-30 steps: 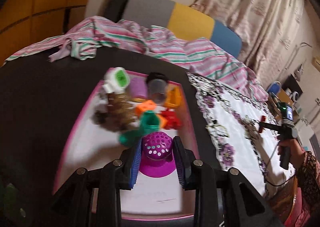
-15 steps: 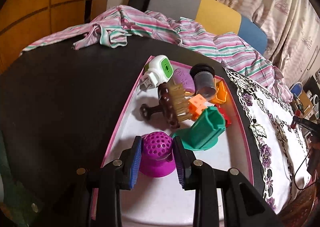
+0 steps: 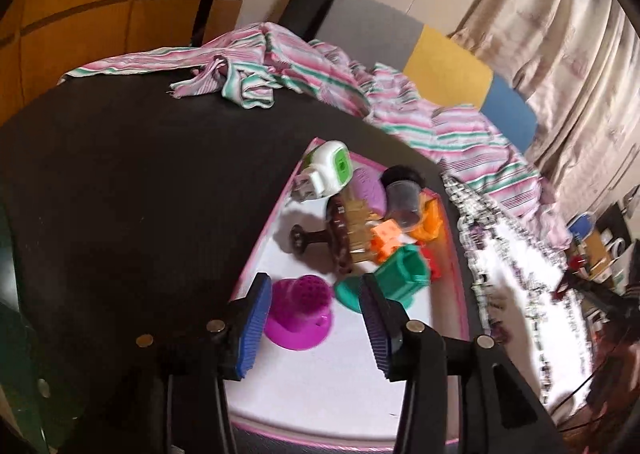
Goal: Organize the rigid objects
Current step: 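Carry the magenta suction cup into the tray and open the left gripper, then carry the red cylinder into the tray and open the right gripper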
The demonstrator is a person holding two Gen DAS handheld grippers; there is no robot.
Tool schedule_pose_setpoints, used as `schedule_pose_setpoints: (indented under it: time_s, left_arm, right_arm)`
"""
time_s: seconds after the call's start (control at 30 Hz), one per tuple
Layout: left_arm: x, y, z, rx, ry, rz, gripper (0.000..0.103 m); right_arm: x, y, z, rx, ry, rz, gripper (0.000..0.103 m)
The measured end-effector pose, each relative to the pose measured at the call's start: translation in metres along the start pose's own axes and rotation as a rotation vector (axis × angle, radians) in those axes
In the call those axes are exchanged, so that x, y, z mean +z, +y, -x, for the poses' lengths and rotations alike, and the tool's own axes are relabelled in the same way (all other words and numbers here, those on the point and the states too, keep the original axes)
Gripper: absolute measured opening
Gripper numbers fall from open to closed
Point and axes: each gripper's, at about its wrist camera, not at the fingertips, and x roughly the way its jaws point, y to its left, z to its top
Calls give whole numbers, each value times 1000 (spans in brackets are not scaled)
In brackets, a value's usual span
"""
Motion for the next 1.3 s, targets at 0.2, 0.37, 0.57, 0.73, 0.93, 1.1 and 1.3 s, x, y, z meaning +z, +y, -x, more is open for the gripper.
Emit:
schedule_pose_setpoints:
  time_s: [0.2, 0.37, 0.57, 0.73, 0.93, 1.1, 1.3]
  left_arm:
    - [-6, -11, 11, -36, 6, -23, 46]
    - [-18, -23, 20, -1, 8, -85, 46]
    - [-26, -27, 27, 37, 15, -100, 46]
    - [-29, -32, 33, 118, 1, -150, 46]
    - [-30, -31, 40, 150, -11, -154, 46]
    - [-30, -25, 41, 175, 7, -136, 46]
    - [-31, -18, 48, 198, -9, -124, 46]
  right_arm:
    - [-18, 50, -8, 67, 69, 34, 26]
    - [-33, 90, -11, 97, 99, 107, 26]
    - [-47, 131, -13, 152, 134, 149, 26]
    - [-55, 162, -12, 185, 136, 195, 26]
    - [-64, 190, -15, 226, 156, 216, 26]
    - [-72, 208, -20, 258, 178, 234, 26]
    - [-82, 225, -26, 284, 203, 248, 26]
